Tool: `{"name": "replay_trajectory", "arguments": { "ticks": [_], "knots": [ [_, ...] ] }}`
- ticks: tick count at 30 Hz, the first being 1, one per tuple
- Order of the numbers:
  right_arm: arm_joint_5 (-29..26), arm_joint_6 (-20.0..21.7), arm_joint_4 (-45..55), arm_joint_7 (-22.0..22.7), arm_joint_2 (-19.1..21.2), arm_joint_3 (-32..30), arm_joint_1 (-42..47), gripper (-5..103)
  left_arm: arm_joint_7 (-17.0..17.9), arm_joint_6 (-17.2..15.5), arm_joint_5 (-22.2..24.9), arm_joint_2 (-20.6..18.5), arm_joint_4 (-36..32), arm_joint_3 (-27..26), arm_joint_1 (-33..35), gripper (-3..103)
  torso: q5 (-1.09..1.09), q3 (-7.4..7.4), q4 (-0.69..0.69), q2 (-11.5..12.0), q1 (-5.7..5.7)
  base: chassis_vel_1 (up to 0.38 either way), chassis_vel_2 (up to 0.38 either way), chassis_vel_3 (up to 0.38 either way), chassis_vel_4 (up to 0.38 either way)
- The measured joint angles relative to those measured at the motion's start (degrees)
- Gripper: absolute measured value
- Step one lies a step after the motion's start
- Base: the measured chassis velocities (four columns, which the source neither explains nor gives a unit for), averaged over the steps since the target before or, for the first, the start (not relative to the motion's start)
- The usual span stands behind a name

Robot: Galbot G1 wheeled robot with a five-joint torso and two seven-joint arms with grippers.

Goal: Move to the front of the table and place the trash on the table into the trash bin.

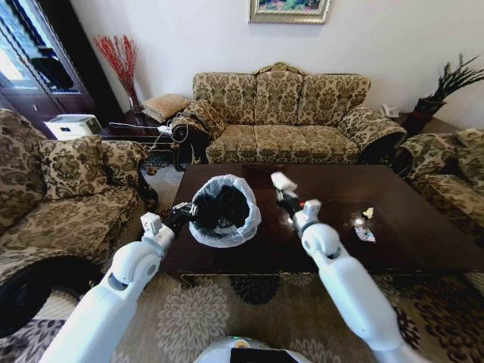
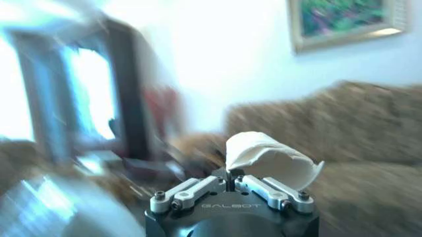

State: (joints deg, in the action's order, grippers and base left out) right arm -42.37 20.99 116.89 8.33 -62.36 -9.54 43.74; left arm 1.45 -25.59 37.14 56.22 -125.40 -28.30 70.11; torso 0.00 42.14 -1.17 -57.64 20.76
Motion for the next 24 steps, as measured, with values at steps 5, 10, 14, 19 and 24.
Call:
{"name": "replay_trajectory", "arguments": {
  "ticks": [5,10,14,19,24],
  "knots": [
    [-17.3,6.1,9.8,3.1,3.1,4.4,-8.9,0,1.0,-2.0,1.6,-1.4,-0.1,1.7,-0.9,1,-0.02,0.00,-0.02,0.0,0.01,0.000,0.000,0.000,0.000],
    [-21.4,8.0,17.0,4.2,8.7,9.6,-7.6,0,2.0,-4.9,5.0,-4.5,-0.6,2.5,-1.8,1,-0.01,0.01,-0.01,0.0,0.00,0.000,0.000,0.000,0.000],
    [-21.3,8.9,20.4,3.9,12.6,13.4,-4.5,0,2.6,-5.6,6.2,-6.3,-0.3,2.3,-3.2,1,0.00,0.00,0.02,0.0,-0.01,0.000,0.000,0.000,0.000],
    [-20.7,11.5,20.4,3.7,13.5,16.8,-4.7,4,3.1,-5.9,6.4,-6.6,-0.5,2.0,-3.6,1,-0.01,0.01,0.00,0.0,0.00,0.000,0.000,0.000,0.000],
    [-19.1,10.0,17.2,3.1,11.9,18.7,-5.8,25,3.2,-6.1,6.5,-6.2,-1.4,1.5,-2.9,1,-0.01,0.01,0.00,0.0,0.00,0.000,0.000,0.000,0.000]
  ]
}}
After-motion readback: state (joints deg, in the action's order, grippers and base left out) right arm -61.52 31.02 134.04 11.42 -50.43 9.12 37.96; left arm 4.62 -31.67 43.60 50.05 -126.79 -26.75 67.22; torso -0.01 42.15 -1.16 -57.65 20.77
